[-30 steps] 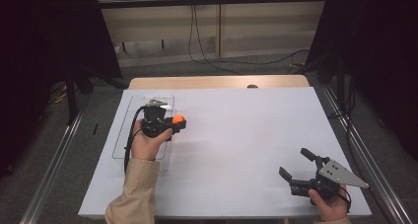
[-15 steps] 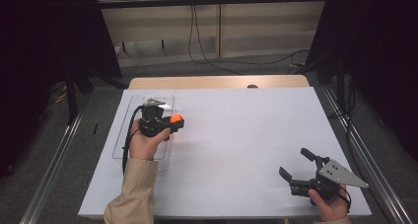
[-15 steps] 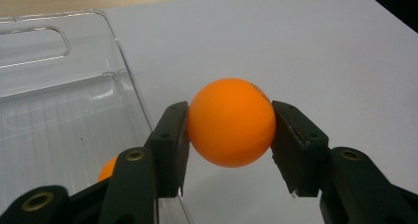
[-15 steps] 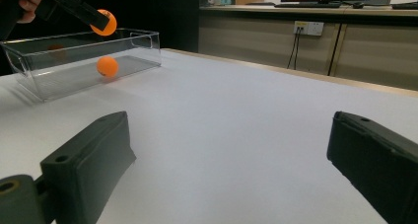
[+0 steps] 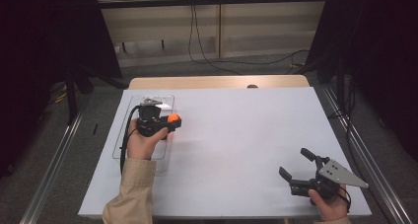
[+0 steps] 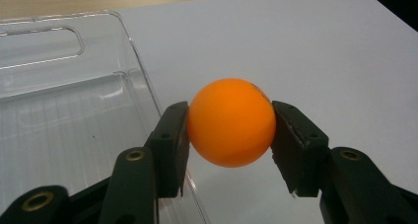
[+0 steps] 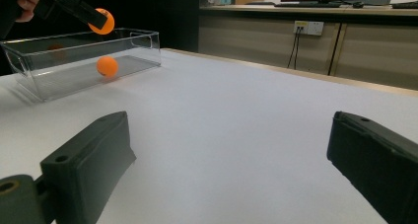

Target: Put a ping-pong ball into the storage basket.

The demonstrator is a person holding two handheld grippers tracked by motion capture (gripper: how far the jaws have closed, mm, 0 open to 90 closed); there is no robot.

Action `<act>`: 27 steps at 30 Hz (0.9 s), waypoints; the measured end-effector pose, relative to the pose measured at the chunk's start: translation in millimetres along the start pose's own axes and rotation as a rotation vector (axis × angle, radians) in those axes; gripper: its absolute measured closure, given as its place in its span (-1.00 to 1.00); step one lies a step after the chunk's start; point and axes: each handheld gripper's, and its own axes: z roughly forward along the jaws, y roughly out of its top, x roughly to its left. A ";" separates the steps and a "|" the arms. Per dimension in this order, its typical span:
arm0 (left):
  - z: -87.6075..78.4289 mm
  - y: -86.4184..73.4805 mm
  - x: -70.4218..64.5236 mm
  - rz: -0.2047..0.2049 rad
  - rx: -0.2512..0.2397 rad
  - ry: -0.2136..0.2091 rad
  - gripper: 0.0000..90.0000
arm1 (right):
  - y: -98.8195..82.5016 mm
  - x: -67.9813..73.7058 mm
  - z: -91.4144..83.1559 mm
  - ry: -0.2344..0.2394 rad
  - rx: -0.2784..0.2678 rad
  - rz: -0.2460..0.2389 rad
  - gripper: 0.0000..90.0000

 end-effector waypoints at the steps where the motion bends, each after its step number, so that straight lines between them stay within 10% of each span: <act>1: -0.7 0.0 0.6 0.000 0.000 -0.002 0.13 | 0.0 0.0 0.0 0.000 0.000 0.000 -0.94; 27: -7.8 -2.8 15.6 -0.023 -0.010 0.022 0.13 | 0.1 -0.2 -0.1 0.001 0.000 -0.002 -0.94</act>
